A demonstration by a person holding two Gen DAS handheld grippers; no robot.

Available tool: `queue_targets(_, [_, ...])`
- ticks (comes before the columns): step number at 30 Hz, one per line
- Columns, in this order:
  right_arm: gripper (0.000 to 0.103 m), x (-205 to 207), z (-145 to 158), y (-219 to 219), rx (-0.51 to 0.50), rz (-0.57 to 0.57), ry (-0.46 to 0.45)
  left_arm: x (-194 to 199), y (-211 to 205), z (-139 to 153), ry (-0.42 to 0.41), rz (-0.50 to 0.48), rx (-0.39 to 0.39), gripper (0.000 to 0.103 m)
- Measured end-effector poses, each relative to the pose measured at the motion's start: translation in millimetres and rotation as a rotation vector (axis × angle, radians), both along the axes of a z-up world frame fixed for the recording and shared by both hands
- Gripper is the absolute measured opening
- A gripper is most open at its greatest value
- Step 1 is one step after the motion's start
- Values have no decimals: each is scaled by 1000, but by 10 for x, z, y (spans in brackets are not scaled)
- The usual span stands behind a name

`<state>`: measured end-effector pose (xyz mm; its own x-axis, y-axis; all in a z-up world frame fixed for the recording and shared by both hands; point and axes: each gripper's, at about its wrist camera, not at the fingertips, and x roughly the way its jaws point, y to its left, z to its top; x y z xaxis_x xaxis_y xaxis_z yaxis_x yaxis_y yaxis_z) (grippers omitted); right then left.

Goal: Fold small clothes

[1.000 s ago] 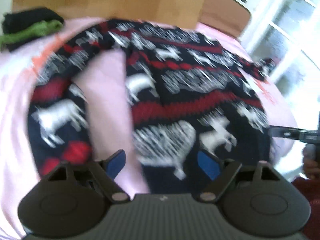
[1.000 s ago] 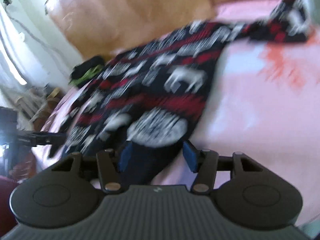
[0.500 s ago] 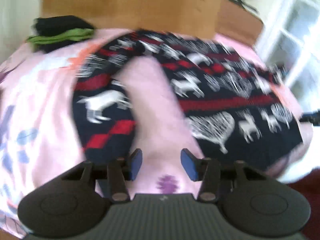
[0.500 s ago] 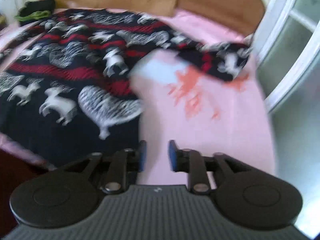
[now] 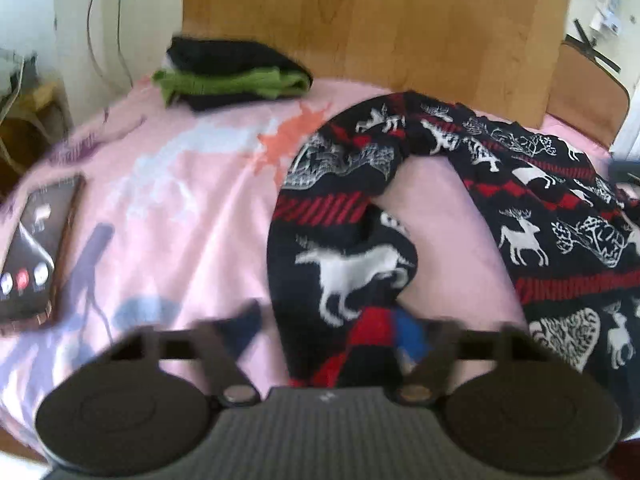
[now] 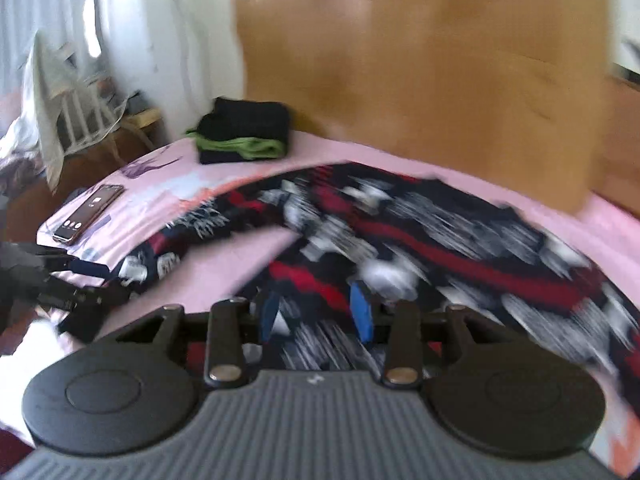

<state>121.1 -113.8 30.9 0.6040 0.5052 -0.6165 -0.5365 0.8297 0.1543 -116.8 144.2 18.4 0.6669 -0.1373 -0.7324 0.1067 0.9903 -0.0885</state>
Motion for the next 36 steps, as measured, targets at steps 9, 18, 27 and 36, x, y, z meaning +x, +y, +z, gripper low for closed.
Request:
queue_targets(9, [11,1078,-459,1140,-107,0,99,31,438,308,-171,200,-70,15])
queue_targets(18, [41,1003,-416,1119,45,107,134,215,679,430,-179,244,-175,20])
queue_targets(27, [41,1198,-46,-864,-43,-226,16,164,591,607,-223,299,-126,57])
queue_targets(36, [43,2138,-547,-1679,6,-295,160,655,-534,668,-158,20,-174,57])
